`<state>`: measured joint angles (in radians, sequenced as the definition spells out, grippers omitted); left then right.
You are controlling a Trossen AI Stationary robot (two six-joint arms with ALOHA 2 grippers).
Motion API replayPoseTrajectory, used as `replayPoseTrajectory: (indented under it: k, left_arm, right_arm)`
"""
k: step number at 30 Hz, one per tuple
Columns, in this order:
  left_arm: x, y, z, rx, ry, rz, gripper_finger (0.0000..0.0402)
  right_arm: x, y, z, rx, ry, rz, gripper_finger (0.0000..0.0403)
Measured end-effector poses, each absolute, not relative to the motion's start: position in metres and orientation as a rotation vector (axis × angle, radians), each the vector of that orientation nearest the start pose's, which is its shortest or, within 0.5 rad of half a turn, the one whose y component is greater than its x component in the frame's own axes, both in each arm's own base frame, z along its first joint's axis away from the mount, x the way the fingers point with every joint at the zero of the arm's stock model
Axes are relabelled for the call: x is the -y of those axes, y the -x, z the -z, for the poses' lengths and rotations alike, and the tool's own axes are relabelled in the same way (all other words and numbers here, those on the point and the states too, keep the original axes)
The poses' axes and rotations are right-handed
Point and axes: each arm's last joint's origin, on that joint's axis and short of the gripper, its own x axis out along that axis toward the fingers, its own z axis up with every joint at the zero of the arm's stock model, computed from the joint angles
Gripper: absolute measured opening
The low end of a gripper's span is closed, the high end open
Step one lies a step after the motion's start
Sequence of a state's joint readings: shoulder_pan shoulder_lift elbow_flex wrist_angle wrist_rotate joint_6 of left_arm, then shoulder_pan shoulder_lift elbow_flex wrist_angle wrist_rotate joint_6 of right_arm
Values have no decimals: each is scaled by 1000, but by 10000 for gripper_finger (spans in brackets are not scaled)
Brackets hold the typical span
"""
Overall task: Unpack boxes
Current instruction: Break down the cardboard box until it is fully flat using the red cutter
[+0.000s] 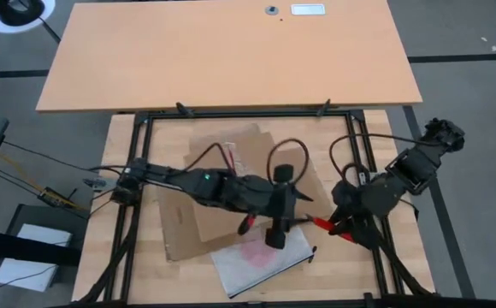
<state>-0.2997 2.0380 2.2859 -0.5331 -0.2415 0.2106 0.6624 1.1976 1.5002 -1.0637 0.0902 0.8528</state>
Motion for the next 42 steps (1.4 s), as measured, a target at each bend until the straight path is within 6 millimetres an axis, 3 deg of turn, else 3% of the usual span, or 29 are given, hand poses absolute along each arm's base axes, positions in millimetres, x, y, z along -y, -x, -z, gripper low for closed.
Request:
replayPoseTrajectory:
  k: [6, 17, 21, 29, 31, 36, 42]
  left_arm:
    - [133, -448, -410, -314, -438, 113, 232]
    - [133, -457, -400, -315, -531, 121, 217]
    - [132, -456, -403, -306, -540, 117, 177]
    - [132, -455, -401, -322, -578, 114, 45]
    - [132, -456, -401, -321, -576, 112, 41]
    - [131, -455, -405, -323, -429, 81, 41]
    - [126, -442, -419, -365, -82, 17, 41]
  right_arm:
    - [-119, -175, -415, -860, -528, -214, 119]
    - [-103, -186, -416, -874, -566, -237, 119]
    - [-100, -188, -417, -865, -566, -248, 119]
    - [-97, -190, -419, -853, -590, -267, 120]
    - [-97, -190, -419, -855, -591, -262, 125]
    - [-90, -189, -424, -868, -604, -313, 154]
    - [-71, -149, -467, -781, -641, -387, 193]
